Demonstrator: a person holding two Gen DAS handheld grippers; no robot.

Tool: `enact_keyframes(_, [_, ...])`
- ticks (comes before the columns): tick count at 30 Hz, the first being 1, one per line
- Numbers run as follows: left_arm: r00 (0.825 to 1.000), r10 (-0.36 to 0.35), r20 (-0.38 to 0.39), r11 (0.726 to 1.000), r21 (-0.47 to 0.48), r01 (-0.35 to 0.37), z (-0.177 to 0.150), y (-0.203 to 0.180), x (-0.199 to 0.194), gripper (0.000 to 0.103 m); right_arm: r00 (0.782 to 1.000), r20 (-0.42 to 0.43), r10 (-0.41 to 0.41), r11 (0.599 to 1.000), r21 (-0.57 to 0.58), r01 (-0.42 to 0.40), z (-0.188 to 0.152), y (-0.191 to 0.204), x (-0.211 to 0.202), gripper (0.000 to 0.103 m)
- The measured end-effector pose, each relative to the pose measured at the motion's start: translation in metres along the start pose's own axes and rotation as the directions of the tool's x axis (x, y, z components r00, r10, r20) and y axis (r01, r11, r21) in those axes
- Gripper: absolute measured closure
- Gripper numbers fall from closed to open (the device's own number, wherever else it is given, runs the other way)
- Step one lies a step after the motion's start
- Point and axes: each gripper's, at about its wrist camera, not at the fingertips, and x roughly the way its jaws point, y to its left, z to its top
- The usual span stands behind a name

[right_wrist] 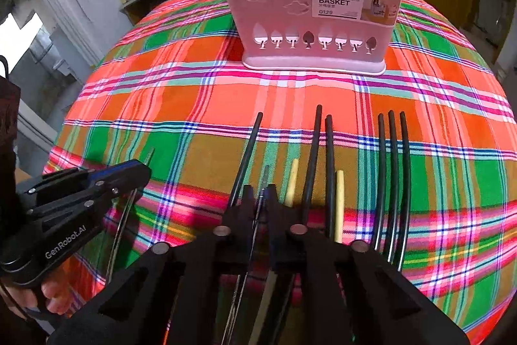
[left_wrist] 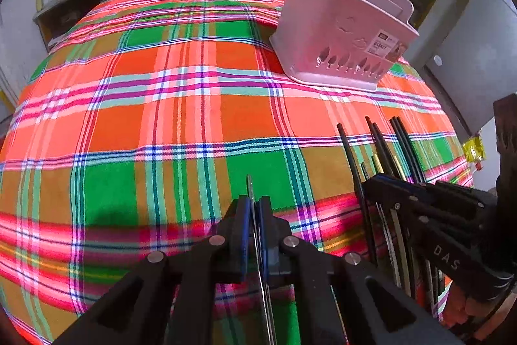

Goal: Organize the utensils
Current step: 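Carry both chopsticks over the pink basket and open both grippers to drop them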

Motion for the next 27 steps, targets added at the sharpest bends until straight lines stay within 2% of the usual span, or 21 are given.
enact_keyframes(4, [1.0,0.015,-0.01,1.0,0.005,-0.015,0.004,-0.002,0.002,0.098,1.0,-0.003,-0.003,1.0,-0.008,0.003,0.002,0.002,0.0,0.098])
enact_keyframes(9, [1.0,-0.002,0.005,1.0,-0.013,0.002,0.006,-0.003,-0.007,0.099,0.999,0.042,0.033,0.999,0.005,-0.033,0.005,0.002,-0.019,0.098])
enact_keyframes(17, [0.993,-0.042,0.114,0.999,0.021,0.04,0.02,-0.014,-0.067,0.099,0.987,0.141,0.072,0.997,-0.015,-0.07,0.013,0.005,-0.069,0.099])
enact_keyframes(27, [0.975,-0.065,0.211,0.996,0.071,0.051,0.032,-0.034,-0.127,0.099,0.958,0.274,0.085,0.996,-0.048,-0.075,0.017,0.011,-0.134,0.099])
